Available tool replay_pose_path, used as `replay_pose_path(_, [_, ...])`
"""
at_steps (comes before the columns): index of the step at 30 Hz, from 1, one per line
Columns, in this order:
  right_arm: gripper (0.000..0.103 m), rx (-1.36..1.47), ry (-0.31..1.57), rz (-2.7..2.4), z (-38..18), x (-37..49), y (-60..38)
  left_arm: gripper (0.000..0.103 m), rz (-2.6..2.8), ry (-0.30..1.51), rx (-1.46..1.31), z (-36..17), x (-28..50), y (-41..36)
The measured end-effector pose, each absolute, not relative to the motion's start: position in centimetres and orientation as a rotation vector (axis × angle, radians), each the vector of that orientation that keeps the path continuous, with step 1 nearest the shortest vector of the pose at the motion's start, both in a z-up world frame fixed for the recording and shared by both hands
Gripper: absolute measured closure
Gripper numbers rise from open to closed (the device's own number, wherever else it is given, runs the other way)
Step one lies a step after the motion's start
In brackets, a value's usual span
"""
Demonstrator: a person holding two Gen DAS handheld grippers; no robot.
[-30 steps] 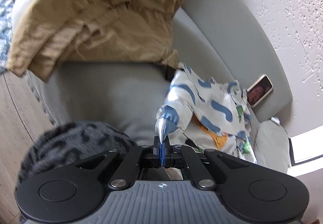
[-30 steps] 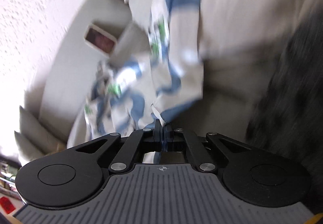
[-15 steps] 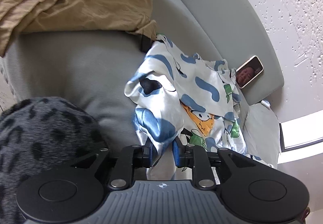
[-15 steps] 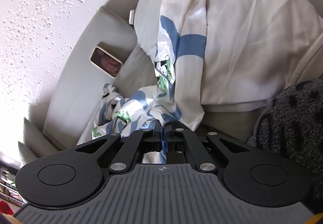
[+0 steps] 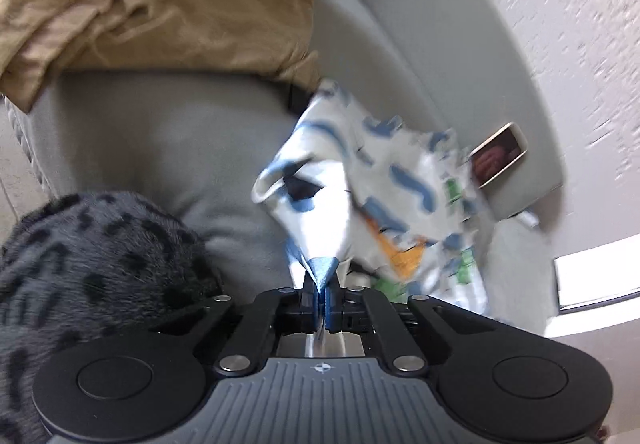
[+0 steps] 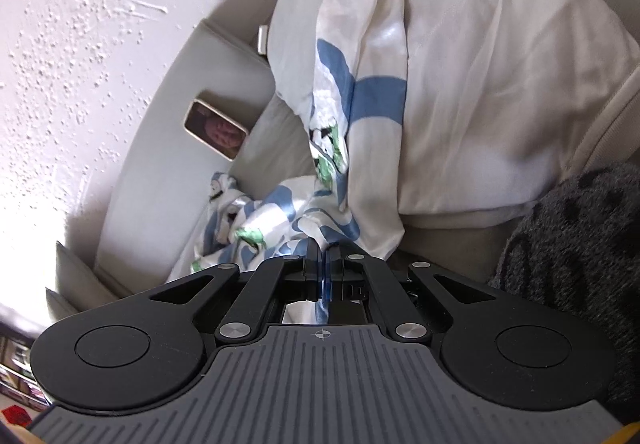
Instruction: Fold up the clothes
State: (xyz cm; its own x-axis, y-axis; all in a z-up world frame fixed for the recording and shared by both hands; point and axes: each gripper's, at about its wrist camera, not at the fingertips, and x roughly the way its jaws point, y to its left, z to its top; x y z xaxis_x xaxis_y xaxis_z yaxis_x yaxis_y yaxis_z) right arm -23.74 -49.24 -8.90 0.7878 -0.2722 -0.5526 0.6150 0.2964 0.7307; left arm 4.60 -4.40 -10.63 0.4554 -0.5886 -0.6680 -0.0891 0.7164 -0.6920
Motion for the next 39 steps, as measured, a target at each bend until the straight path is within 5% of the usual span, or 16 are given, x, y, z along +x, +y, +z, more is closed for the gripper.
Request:
replay_pose_path(8, [0.102,1.059,0.196,-0.477,-1.2,-23.0,-49.8,0.102,-0.568,0.739,-0.922,1.4,5.2,-1.3])
replay_pose_path(18, [0.102,0.599,-0.361,-0.222,25.8,-28.1,-42.7,0.102,-0.806,0.092,-0.887,24.9,-0.8,2.2])
replay_pose_path(31, [0.102,0.440,-0.303,-0.202,35.0,-30.2,-38.7,0.102,-0.833,0.179,-0.858,30.7,-0.3,3.6])
replay_pose_path(39, [0.102,0.498,0.086,-0.376,29.8,-12.6,-45.4,0.103,-0.677,0.590,-0.881,27.3,14.7,-4.6])
